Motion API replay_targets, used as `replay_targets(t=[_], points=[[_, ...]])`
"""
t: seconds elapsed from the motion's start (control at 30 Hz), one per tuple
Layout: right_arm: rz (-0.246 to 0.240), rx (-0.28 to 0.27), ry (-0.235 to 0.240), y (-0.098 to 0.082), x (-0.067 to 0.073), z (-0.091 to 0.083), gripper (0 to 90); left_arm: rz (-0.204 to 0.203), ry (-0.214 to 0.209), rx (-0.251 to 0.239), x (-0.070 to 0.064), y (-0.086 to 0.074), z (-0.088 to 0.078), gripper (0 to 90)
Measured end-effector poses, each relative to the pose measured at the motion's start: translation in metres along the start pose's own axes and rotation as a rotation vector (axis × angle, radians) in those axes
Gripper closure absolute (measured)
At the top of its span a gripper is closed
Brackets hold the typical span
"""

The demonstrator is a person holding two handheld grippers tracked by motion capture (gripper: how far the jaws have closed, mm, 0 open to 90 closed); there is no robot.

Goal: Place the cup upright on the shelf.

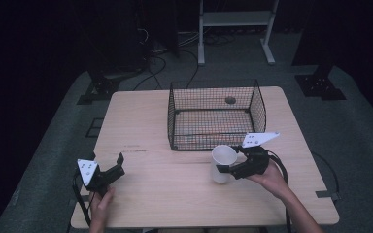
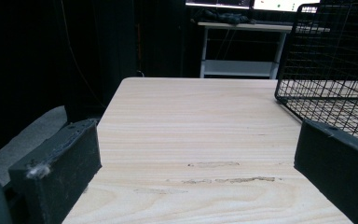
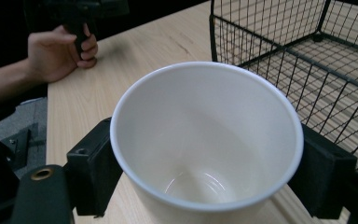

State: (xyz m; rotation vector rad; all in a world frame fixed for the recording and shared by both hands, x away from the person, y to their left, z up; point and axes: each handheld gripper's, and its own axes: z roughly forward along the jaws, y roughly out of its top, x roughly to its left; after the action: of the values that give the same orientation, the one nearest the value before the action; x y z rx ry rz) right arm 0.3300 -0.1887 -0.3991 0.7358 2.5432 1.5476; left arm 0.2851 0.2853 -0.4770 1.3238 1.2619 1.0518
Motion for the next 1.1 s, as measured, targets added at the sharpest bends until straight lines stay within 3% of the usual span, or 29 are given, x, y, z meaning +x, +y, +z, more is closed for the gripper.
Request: replay_targets(t=[0.43,1.1], points=[[-0.019,-0.013,0.019,0.034,-0.009,-0.013,19.5,0.001,-0.001,0.002,0.0,0.0,0.0,0.0],[-0.057,-0.021,0.008,0.077,-0.018,-0.02,19.6,-0.001,-0.003,-0.001,0.0,0.0,0.0,0.0]])
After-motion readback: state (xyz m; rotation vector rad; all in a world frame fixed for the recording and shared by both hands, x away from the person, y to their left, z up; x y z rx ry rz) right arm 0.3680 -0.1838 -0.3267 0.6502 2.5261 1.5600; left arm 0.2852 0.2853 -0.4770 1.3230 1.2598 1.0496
